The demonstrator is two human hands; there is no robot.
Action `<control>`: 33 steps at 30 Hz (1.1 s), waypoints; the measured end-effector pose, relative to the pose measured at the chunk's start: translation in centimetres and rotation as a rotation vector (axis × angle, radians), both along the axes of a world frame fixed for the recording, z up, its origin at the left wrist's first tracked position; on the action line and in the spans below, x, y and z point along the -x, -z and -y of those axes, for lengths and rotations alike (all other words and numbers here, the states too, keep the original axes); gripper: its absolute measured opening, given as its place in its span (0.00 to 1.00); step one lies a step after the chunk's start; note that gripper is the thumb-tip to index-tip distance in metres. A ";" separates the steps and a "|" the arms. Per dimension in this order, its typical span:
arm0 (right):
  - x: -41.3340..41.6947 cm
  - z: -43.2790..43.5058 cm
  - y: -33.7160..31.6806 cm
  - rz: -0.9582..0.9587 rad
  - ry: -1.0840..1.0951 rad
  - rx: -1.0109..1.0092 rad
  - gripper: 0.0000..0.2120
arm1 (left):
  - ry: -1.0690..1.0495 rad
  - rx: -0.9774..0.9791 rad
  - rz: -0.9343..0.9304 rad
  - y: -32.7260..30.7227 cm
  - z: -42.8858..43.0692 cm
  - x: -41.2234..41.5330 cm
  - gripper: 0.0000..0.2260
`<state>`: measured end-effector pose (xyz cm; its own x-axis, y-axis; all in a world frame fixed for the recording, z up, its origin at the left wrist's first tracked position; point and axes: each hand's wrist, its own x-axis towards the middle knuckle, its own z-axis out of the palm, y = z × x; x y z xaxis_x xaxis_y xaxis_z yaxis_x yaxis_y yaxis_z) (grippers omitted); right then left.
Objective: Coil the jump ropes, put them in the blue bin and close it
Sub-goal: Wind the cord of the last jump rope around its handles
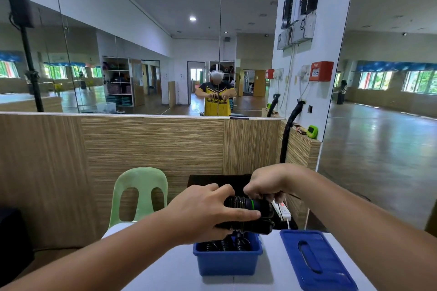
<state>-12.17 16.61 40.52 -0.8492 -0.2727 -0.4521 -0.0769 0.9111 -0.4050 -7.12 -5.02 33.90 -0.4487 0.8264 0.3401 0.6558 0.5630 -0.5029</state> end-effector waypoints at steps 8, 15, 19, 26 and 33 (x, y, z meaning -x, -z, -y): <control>0.1 2.6 -3.7 -0.141 -0.096 -0.083 0.12 | -0.119 0.037 0.219 1.0 -0.1 0.9 0.29; -3.0 2.7 -3.3 -0.249 -0.011 0.229 0.13 | -0.271 -0.112 0.313 1.4 0.6 2.3 0.32; -4.7 2.0 -1.5 -0.235 0.040 0.443 0.14 | -0.295 -0.142 0.328 0.6 0.5 2.7 0.32; -6.9 0.3 2.4 -0.218 0.085 0.674 0.14 | -0.317 -0.158 0.325 0.3 0.8 2.7 0.30; -9.6 0.2 6.5 -0.217 0.133 0.881 0.12 | -0.259 -0.313 0.397 -0.1 1.3 2.9 0.33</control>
<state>-2.53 16.39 33.99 -0.9405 -0.3366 0.0461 -0.1490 0.2868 -0.9463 -9.99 -6.33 33.96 -0.7669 0.5589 0.3154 0.5809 0.8135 -0.0290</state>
